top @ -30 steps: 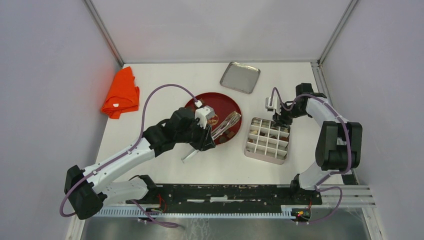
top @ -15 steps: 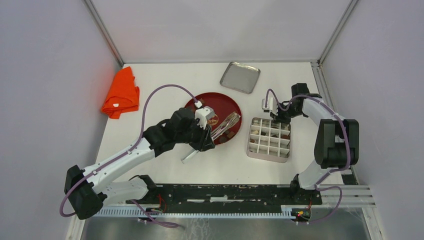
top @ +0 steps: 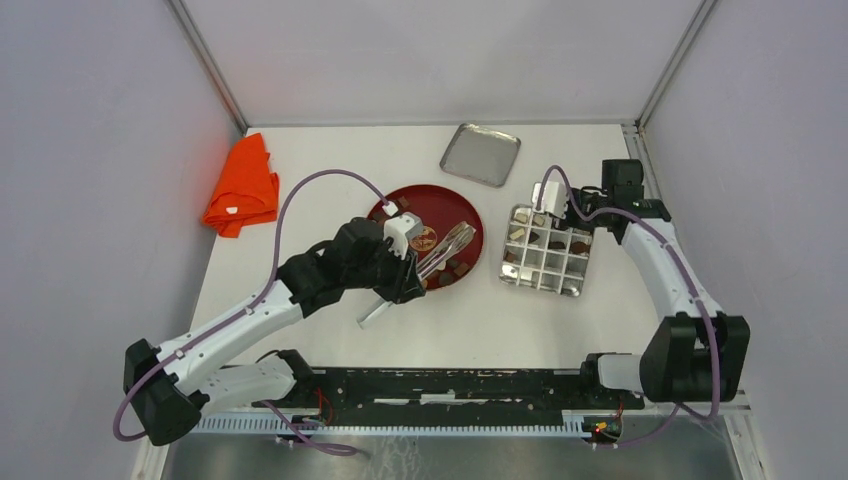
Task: Pack the chocolate
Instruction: Adjust the packing box at the center of the board.
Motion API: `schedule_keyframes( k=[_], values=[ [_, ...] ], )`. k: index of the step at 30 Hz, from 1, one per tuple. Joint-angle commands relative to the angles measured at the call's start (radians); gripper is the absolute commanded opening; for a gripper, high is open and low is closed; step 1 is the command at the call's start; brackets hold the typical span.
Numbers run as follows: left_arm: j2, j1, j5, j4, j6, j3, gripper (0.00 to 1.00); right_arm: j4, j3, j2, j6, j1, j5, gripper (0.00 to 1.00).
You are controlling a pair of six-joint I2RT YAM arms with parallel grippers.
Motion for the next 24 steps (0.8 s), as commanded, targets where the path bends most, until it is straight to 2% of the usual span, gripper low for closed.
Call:
schedule_keyframes(
  k=[1, 6, 10, 15, 24],
  values=[
    [-0.036, -0.001, 0.0, 0.045, 0.022, -0.008, 0.02, 0.168, -0.062, -0.148, 0.087, 0.045, 0.064, 0.0],
    [-0.033, -0.002, 0.046, 0.081, 0.037, -0.013, 0.02, 0.185, -0.092, -0.187, 0.119, 0.073, 0.096, 0.0],
    [-0.022, -0.006, 0.085, 0.105, 0.049, -0.026, 0.02, 0.163, -0.103, -0.176, 0.133, 0.079, 0.066, 0.0],
    [-0.022, -0.018, 0.112, 0.135, 0.057, -0.057, 0.02, 0.103, -0.115, -0.151, 0.074, 0.096, 0.004, 0.0],
    [-0.019, -0.025, 0.138, 0.152, 0.075, -0.08, 0.02, 0.099, -0.141, -0.179, 0.015, 0.121, -0.034, 0.0]
  ],
)
